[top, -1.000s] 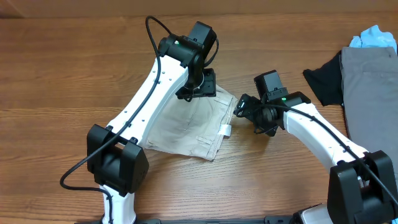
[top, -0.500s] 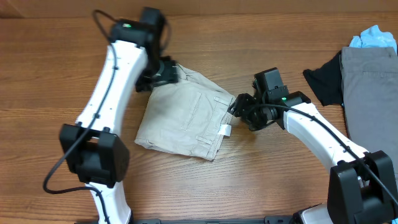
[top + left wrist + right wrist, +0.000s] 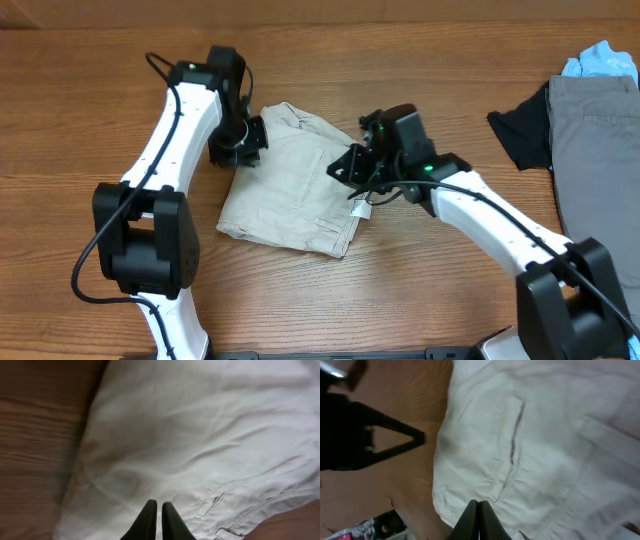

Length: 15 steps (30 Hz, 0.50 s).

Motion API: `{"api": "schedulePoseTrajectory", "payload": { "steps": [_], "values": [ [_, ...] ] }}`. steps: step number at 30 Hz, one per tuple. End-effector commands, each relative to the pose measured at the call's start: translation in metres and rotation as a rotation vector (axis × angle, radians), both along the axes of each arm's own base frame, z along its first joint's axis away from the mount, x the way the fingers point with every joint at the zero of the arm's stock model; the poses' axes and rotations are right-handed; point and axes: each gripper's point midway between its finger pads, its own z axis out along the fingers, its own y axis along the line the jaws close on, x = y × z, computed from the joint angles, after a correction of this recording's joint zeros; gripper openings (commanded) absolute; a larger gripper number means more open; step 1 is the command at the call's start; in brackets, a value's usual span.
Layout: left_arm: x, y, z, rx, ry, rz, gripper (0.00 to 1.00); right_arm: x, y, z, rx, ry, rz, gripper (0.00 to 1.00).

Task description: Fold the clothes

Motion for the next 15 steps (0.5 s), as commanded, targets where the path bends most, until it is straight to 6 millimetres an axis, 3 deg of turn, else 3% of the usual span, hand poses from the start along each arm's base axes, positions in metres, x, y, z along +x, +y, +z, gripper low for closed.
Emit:
{"api": "schedulePoseTrajectory", "payload": {
  "steps": [1,8,15],
  "values": [
    [-0.017,-0.009,-0.019,-0.055,0.057,-0.028,0.06,0.012,0.004,-0.022,-0.012,0.032,-0.021,0.04],
    [-0.036,-0.002,-0.051,-0.037,0.104,-0.034,0.06,0.022,0.017,-0.067,0.032,0.066,0.020,0.04],
    [-0.062,0.030,-0.082,0.010,0.181,0.025,0.08,0.033,-0.023,-0.111,-0.020,0.185,-0.078,0.04]
  ]
}}
